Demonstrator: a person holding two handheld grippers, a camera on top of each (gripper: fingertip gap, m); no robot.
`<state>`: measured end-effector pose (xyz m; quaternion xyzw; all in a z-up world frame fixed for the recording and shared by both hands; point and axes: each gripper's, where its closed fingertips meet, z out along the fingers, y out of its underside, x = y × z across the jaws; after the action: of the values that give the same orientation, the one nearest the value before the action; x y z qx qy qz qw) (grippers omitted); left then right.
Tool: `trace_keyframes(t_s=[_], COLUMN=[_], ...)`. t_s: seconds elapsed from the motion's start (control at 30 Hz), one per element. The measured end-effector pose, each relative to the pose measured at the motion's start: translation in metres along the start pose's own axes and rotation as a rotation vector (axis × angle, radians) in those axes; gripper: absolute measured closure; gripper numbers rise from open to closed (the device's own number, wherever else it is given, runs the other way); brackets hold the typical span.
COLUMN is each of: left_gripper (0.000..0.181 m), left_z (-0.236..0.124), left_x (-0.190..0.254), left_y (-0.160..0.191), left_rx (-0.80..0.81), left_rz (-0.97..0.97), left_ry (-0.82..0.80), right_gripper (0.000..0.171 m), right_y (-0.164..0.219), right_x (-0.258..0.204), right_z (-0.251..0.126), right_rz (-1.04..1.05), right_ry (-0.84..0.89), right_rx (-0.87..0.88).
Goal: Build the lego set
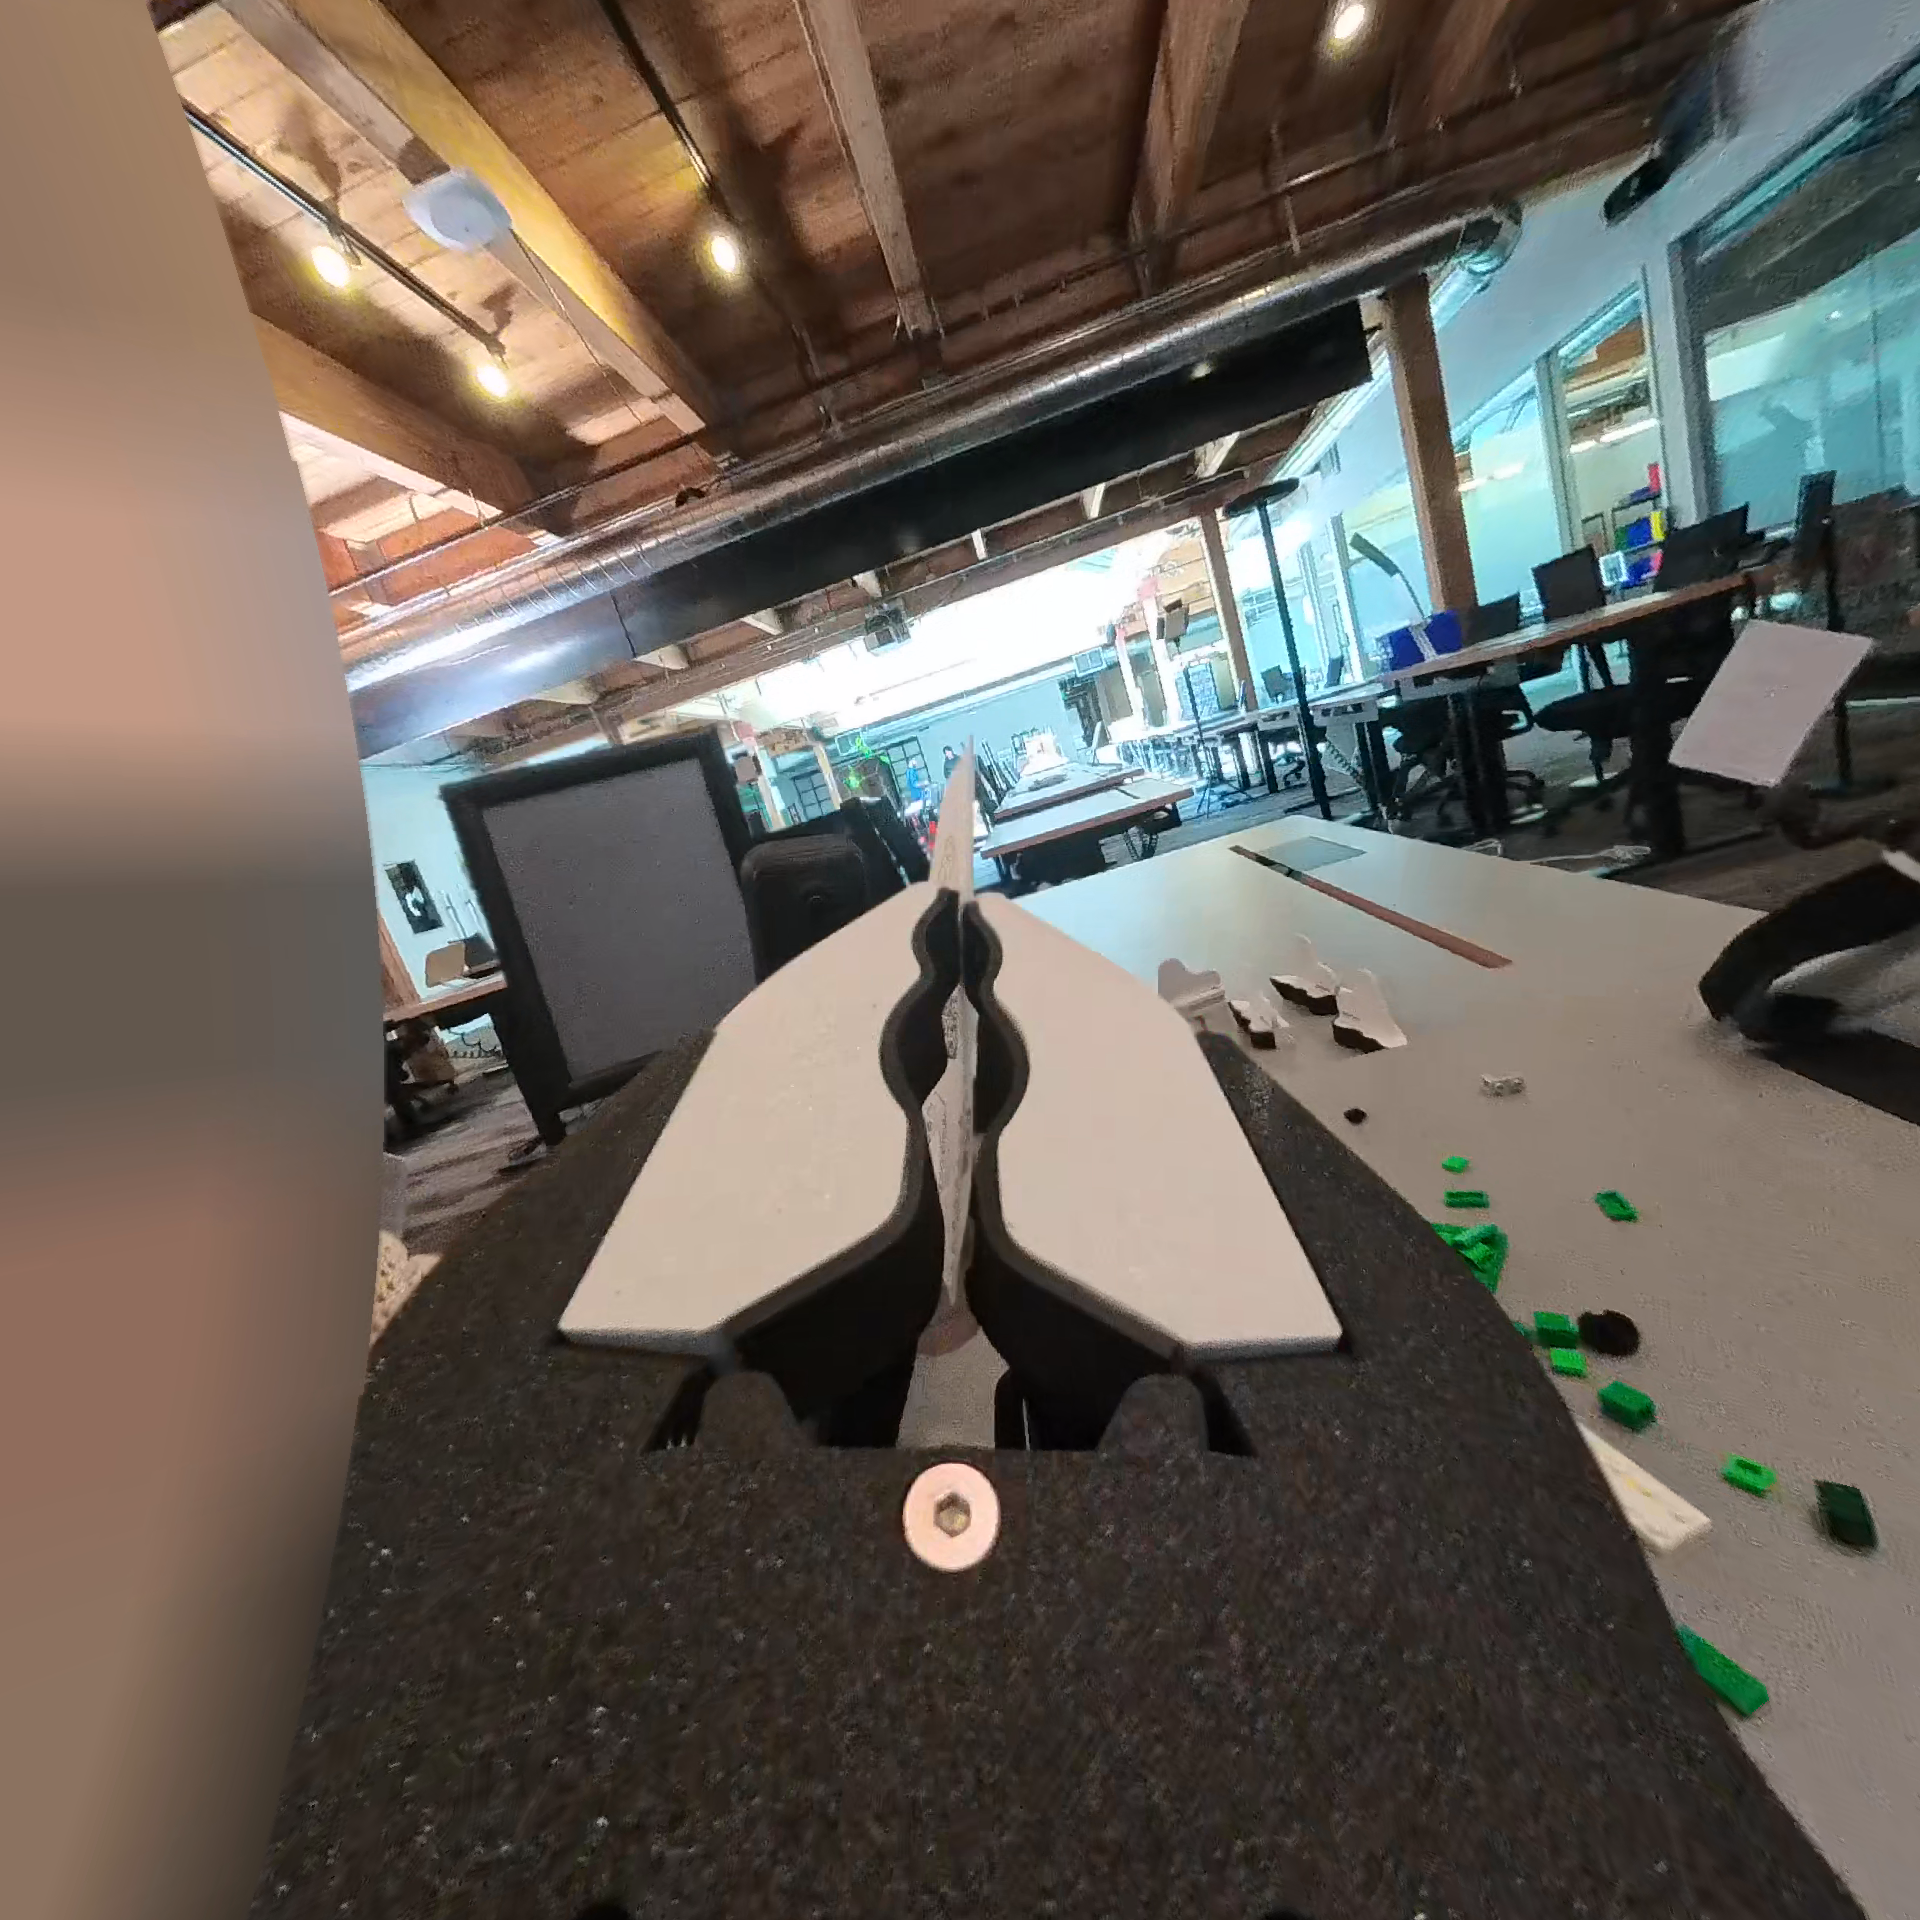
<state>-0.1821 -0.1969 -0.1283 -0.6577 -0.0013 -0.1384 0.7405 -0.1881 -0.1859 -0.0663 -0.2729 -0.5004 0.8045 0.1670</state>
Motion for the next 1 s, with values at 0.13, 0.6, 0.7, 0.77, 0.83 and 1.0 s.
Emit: trace_keyframes(t_s=[0.13, 0.6, 0.7, 0.77, 0.83, 1.0], left_gripper=[0.173, 0.173, 0.173, 0.173, 0.173, 0.162], left_z=[0.000, -0.025, -0.029, -0.033, -0.035, -0.025], left_x=[0.006, -0.006, -0.003, -0.003, -0.001, -0.008], left_y=[-0.012, 0.058, 0.064, 0.068, 0.072, 0.069], left_rx=[0.057, -1.119, -1.179, -1.223, -1.245, -1.164], left_rz=[0.073, 0.670, 0.645, 0.633, 0.616, 0.641], left_ry=[-0.011, 0.068, 0.111, 0.128, 0.150, 0.079], right_gripper=[0.171, 0.146, 0.147, 0.151, 0.170, 0.171], right_y=[0.006, 0.086, 0.099, 0.102, 0.105, 0.101], right_x=[0.003, -0.001, -0.003, -0.005, -0.004, 0.000], right_z=[-0.009, -0.033, -0.036, -0.035, -0.036, -0.040], right_rz=[-0.041, -0.657, -0.590, -0.592, -0.591, -0.593], right_ry=[0.029, -0.020, -0.056, -0.070, -0.067, -0.038], right_rx=[0.015, -0.982, -1.026, -1.009, -1.017, -0.983])
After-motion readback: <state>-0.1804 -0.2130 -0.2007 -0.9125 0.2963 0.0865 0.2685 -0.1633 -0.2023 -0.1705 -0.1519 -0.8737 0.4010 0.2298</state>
